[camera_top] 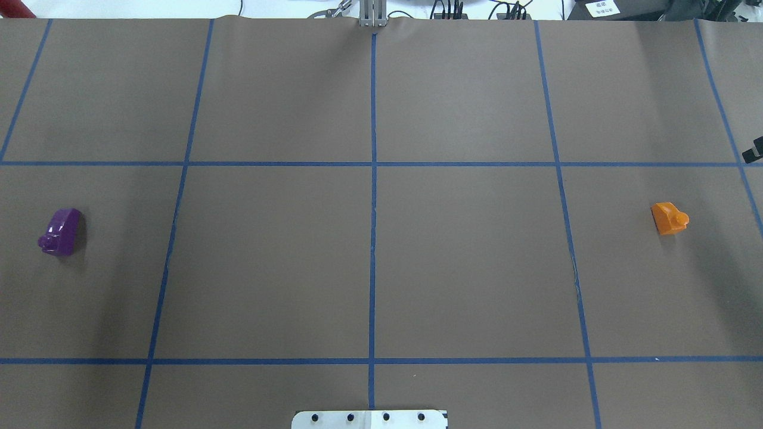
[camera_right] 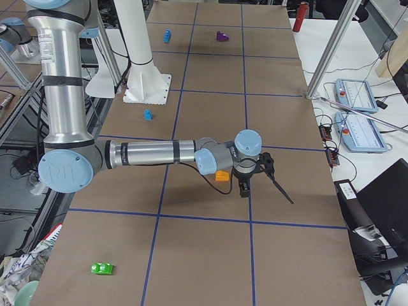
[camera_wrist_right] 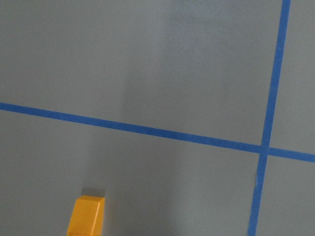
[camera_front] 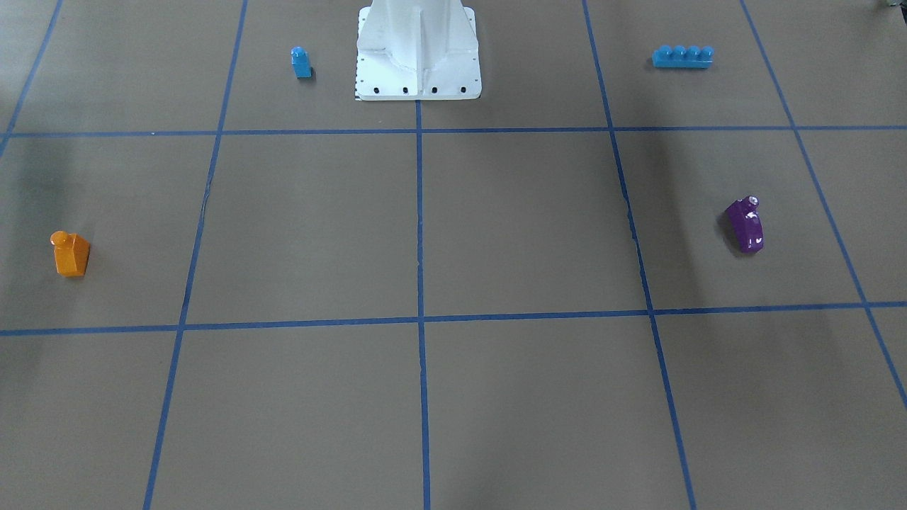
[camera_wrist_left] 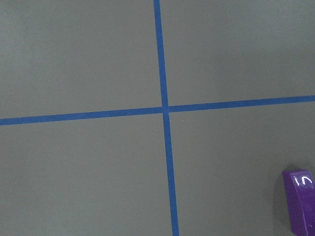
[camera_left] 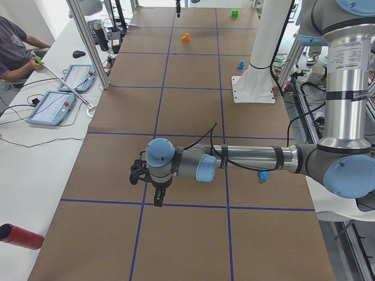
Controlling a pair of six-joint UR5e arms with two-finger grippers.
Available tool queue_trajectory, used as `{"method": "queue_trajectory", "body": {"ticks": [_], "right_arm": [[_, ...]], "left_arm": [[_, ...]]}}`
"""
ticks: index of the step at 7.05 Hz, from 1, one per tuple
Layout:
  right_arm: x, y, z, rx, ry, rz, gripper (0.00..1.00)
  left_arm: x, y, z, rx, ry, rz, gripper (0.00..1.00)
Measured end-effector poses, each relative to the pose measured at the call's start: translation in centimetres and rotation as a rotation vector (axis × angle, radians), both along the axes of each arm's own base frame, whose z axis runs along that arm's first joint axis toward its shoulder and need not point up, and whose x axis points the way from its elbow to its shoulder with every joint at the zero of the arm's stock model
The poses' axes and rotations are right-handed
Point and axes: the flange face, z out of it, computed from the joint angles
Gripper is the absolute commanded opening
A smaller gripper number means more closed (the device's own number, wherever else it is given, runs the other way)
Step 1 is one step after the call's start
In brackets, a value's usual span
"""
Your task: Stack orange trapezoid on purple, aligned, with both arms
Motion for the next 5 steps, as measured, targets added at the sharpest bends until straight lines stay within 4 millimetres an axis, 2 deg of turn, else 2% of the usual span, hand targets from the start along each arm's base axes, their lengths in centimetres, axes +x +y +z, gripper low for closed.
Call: {"method": "queue_trajectory", "body": {"ticks": [1, 3, 4, 5], "right_arm": [[-0.6, 0.1, -0.1, 0.003, -0.005, -0.013, 1.00], [-3.6, 0.2, -0.5, 0.012, -0.004, -0.069, 1.00], [-4.6, 0.1, -0.5, 0.013, -0.002, -0.088, 1.00], [-5.5, 0.1, -0.5, 0.016, -0.001, -0.103, 1.00]], "left_arm": [[1.3, 0.2, 0.2, 0.022, 0.002, 0.027, 1.00], [4.3, -0.1, 0.6, 0.036, -0.001, 0.084, 1.00], [7.4, -1.0, 0.2, 0.017, -0.004, 0.114, 1.00], [11.2, -2.0, -1.1, -0.037, -0.007, 0.099, 1.00]]}}
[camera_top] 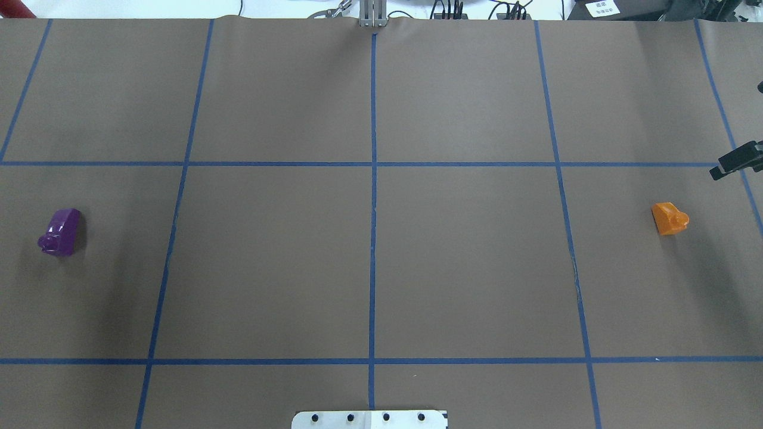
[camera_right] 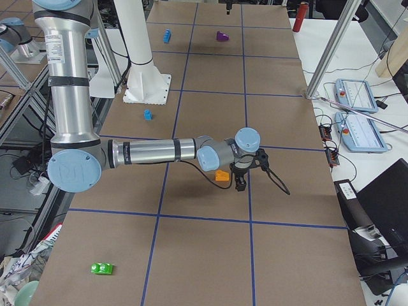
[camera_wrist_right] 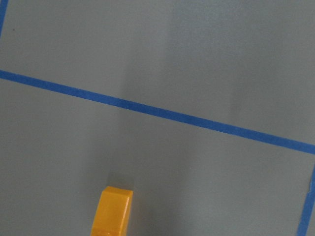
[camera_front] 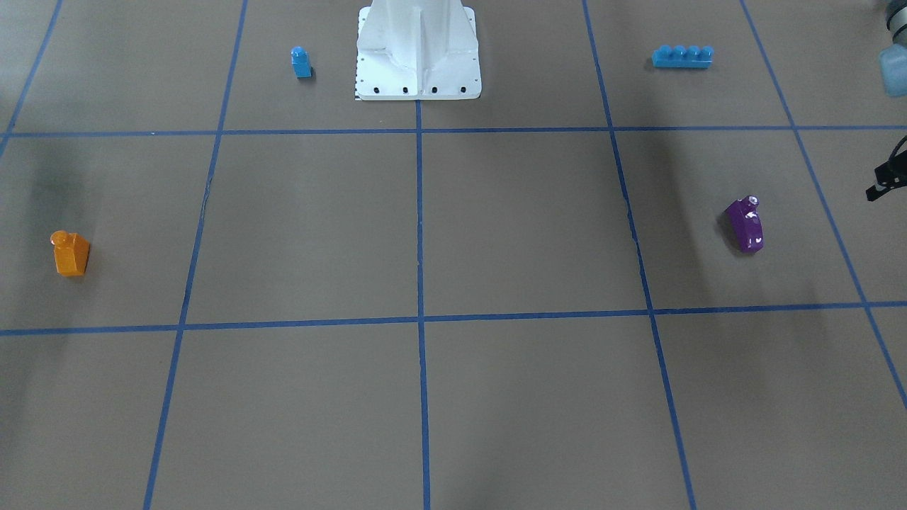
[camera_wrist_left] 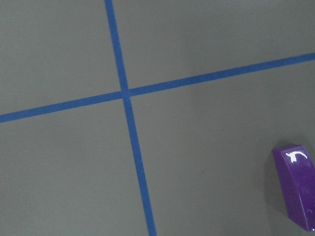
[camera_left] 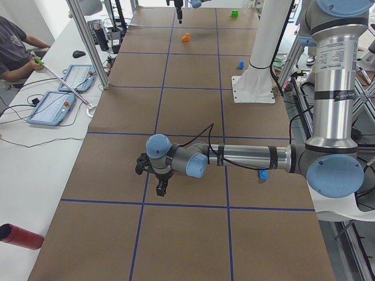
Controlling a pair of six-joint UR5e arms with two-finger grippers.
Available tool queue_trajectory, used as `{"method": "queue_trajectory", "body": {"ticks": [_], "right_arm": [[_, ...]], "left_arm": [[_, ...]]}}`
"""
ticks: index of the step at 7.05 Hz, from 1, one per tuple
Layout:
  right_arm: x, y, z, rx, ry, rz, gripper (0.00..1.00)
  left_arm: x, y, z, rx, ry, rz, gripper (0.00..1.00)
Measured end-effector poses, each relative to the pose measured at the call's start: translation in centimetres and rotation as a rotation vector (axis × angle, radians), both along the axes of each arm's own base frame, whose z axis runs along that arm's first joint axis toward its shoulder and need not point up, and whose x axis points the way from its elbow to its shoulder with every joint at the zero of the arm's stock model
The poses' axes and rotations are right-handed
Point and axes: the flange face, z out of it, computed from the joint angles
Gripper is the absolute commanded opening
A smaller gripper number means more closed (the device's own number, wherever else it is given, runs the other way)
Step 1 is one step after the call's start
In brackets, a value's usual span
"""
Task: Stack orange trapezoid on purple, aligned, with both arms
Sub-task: 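Lower the left gripper onto the purple trapezoid while the right gripper approaches the orange one, then grasp the purple trapezoid with the left gripper and carry it to the table center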
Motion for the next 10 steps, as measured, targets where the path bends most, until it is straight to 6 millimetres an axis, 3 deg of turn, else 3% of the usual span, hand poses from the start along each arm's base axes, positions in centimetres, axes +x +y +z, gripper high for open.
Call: {"method": "queue_trajectory", "body": {"ticks": [1, 3, 4, 5, 6, 10], "right_arm": [[-0.6, -0.1, -0.2, 0.005, 0.000, -0.011, 1.00], [-1.4, -0.2, -0.6, 0.013, -0.002, -0.024, 1.00], [-1.7, -0.2, -0.7, 0.014, -0.002, -0.030, 1.00], [-1.9, -0.2, -0.7, 0.015, -0.003, -0.033, 1.00], [-2.1, -0.2, -0.8, 0.016, -0.003, -0.036, 1.00], [-2.8, 0.0, -0.6, 0.013, -0.002, -0.049, 1.00]], "left_arm": [[4.0, -0.3, -1.2, -0.063, -0.002, -0.033, 1.00], [12.1, 0.9, -2.1, -0.134, -0.015, -0.076, 1.00], [14.7, 1.2, -2.4, -0.149, -0.019, -0.080, 1.00], [16.6, 1.2, -2.4, -0.167, -0.025, -0.080, 0.88], [18.0, 1.4, -2.0, -0.183, -0.034, -0.073, 0.02], [19.0, 1.7, -3.6, -0.174, -0.020, -0.064, 0.00]]}}
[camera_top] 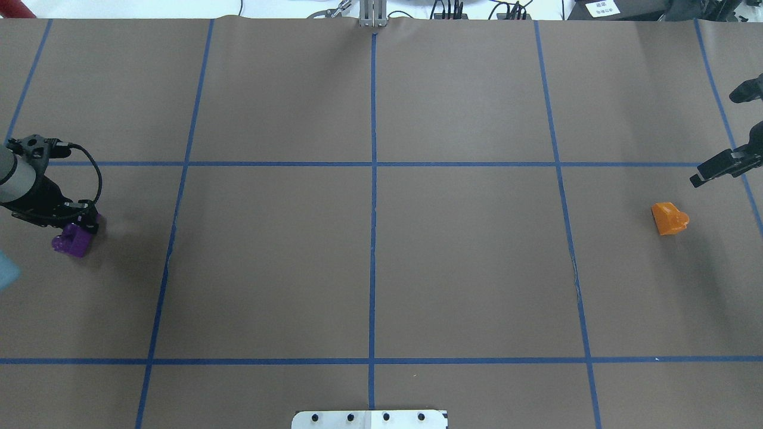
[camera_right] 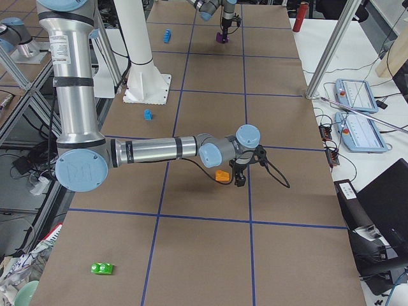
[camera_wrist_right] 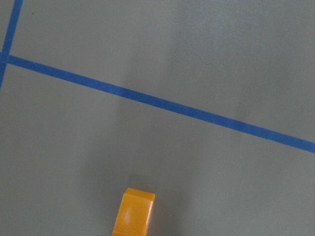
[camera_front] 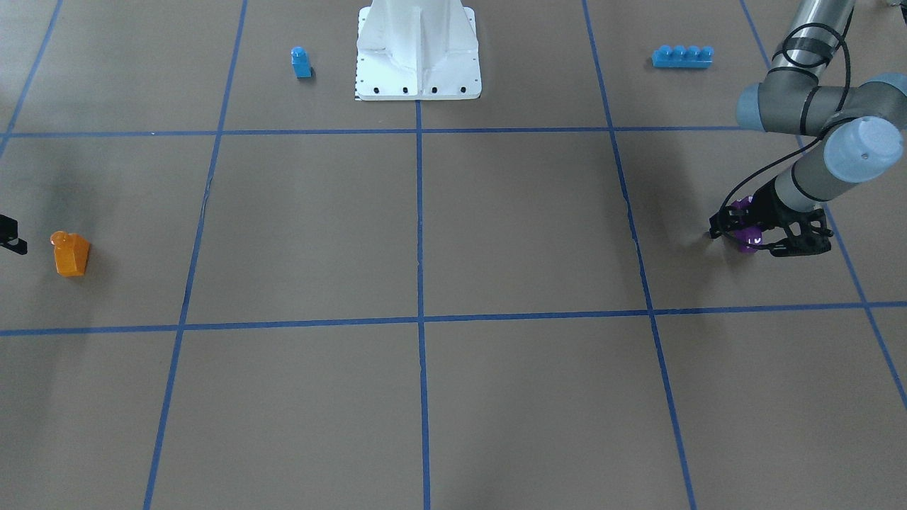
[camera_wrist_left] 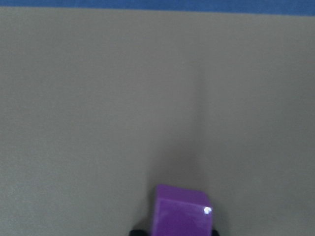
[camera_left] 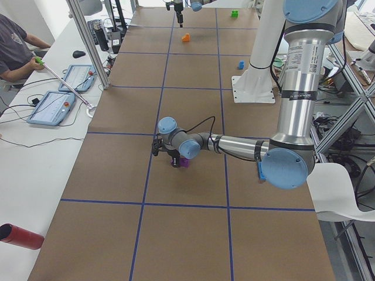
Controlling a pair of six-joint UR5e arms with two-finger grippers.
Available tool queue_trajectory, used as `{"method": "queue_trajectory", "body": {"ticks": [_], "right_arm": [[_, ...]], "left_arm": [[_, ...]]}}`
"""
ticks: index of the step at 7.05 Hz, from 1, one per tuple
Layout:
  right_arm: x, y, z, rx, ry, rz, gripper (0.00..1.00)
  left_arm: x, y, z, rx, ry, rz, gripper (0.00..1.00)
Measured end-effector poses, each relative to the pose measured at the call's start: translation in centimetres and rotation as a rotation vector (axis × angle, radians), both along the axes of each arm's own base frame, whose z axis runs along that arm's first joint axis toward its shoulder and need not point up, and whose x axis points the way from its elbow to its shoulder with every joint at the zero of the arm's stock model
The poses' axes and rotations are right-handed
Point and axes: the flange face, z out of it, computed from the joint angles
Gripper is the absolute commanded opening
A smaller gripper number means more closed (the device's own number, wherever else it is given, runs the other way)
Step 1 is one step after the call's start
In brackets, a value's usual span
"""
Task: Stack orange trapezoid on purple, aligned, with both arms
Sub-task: 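Grasp the purple trapezoid with the left gripper and carry it to the table center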
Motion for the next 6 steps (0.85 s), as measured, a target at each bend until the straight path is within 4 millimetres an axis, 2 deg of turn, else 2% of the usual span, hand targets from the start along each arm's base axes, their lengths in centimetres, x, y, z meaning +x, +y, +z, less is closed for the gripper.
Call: {"method": "queue_trajectory", "body": {"ticks": [2, 3, 4, 5, 6], "right_arm": [[-0.5, 0.1, 0.0, 0.000, 0.003, -0.008, 1.00], [-0.6, 0.1, 0.1, 0.000, 0.004, -0.010, 1.00], [-0.6, 0.1, 0.0, 0.001, 0.004, -0.010, 1.00], [-0.6, 0.1, 0.0, 0.002, 0.004, -0.010, 1.00], [-0.6, 0.1, -0.1, 0.003, 0.004, -0.010, 1.00]], "left_arm": [[0.0, 0.0, -1.4, 0.020, 0.012, -0.006, 0.00], [0.3, -0.5, -3.3, 0.033, 0.029, -0.013, 0.00], [1.6, -2.1, -6.9, 0.042, 0.042, -0.020, 0.00], [4.1, -4.4, -11.8, 0.042, 0.040, -0.017, 0.00], [7.8, -5.9, -17.7, 0.048, 0.035, -0.004, 0.00]]}}
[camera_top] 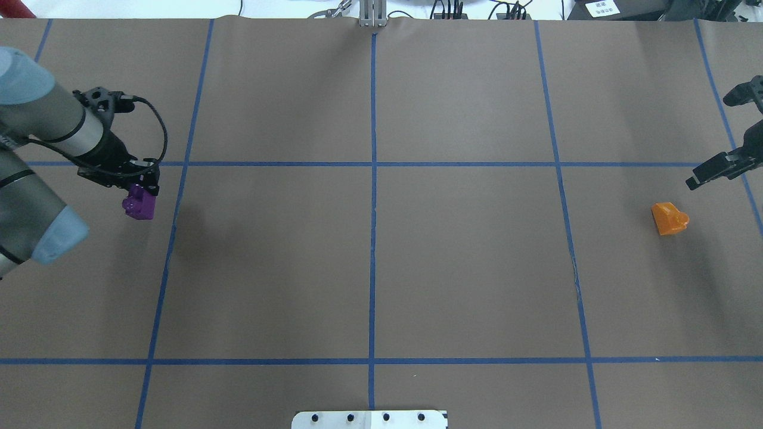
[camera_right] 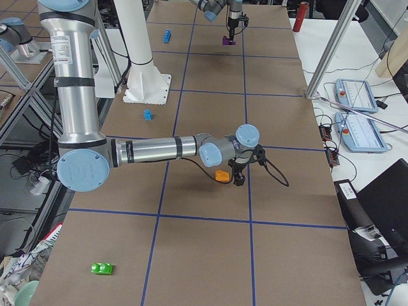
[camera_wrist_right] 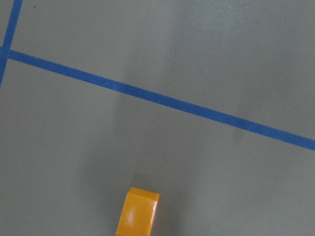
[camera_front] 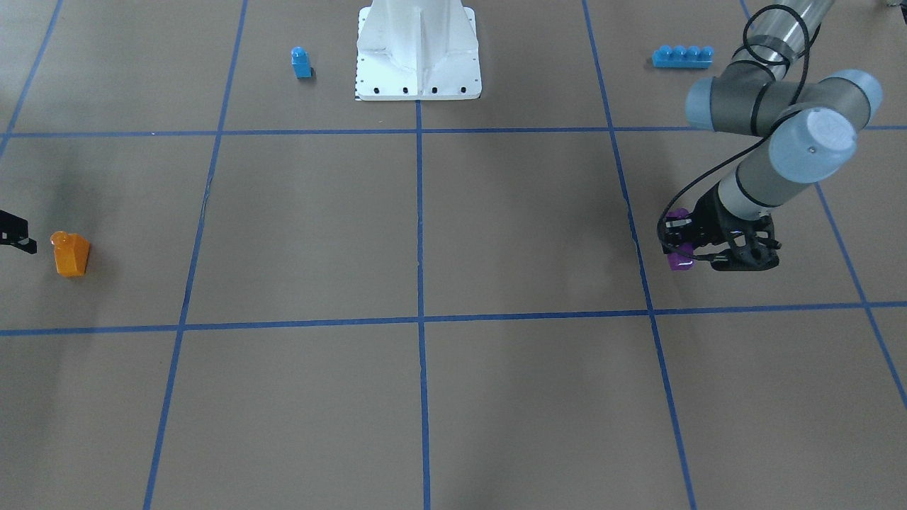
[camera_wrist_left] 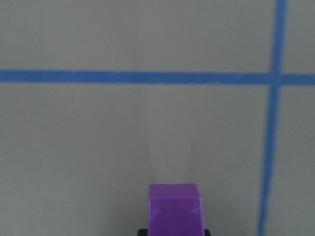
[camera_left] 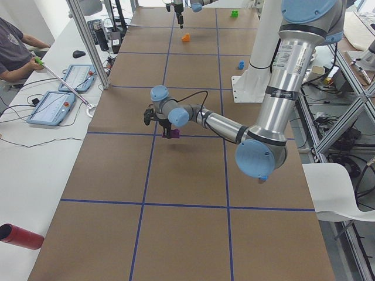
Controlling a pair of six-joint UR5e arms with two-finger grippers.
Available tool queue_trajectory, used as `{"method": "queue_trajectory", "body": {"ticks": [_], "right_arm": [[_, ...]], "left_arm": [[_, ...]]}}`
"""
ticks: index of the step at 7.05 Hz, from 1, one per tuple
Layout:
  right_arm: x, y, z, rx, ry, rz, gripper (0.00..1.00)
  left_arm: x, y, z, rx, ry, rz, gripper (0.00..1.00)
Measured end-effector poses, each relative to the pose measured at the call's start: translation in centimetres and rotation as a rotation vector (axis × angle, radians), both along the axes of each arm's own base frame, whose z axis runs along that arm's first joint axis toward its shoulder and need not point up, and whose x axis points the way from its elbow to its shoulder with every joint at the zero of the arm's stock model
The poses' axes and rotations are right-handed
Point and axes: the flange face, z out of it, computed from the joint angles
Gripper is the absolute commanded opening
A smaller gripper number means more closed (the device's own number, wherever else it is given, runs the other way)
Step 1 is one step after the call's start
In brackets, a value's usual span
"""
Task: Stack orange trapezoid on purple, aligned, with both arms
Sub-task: 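Grasp the purple trapezoid with the left gripper and carry it to the table center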
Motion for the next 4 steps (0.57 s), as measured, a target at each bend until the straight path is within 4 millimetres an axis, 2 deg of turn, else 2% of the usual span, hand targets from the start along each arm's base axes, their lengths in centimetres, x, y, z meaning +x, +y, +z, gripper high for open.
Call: {"method": "queue_trajectory", "body": {"ticks": [1, 2, 3, 4], "right_arm": [[0.0, 0.0, 0.0, -0.001, 0.001, 0.000, 1.00], [0.0, 0.0, 0.1, -0.001, 0.001, 0.000, 1.00], [0.0, -0.1, 0.1, -0.002, 0.002, 0.001, 1.00], [0.0, -0.1, 0.1, -0.003, 0.002, 0.001, 1.00]], "left_arm": [[5.4, -0.1, -7.1, 0.002, -0.011, 0.025, 0.00], [10.8, 0.9, -13.7, 0.005, -0.027, 0.057, 0.00], [14.8, 1.9, -18.4, 0.012, -0.033, 0.079, 0.00], [18.1, 2.5, -20.7, 0.009, -0.029, 0.090, 0.00]]}}
